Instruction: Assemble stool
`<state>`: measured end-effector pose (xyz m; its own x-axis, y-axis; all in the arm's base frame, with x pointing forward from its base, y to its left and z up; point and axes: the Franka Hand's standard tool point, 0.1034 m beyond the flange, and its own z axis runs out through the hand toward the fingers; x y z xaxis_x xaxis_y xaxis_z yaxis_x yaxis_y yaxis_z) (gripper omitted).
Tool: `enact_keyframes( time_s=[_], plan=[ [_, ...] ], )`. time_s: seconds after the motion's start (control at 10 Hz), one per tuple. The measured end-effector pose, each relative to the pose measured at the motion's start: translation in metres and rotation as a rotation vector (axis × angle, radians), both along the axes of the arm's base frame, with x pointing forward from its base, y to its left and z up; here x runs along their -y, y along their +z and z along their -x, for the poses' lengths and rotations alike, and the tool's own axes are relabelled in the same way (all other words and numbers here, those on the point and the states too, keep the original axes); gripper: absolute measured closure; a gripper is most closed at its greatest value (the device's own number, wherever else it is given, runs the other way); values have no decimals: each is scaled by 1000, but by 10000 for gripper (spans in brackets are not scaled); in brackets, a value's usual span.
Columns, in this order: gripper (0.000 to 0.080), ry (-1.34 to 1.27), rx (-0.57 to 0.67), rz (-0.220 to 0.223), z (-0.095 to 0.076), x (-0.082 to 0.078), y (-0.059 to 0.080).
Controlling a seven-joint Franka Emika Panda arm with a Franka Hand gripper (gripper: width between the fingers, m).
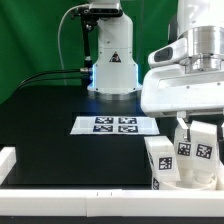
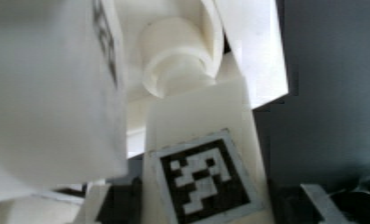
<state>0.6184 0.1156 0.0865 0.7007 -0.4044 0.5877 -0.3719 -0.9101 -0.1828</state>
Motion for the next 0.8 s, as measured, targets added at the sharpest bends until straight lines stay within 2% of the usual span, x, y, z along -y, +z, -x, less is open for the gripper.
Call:
enact_keyframes(
  time_s=[0.3,0.7,0.8],
  plan=[
    [476,3,-14,13,4,2,-10],
    [476,8,-16,19,4,3,-12],
    [366,11,-18,21,4,3,-12]
  ],
)
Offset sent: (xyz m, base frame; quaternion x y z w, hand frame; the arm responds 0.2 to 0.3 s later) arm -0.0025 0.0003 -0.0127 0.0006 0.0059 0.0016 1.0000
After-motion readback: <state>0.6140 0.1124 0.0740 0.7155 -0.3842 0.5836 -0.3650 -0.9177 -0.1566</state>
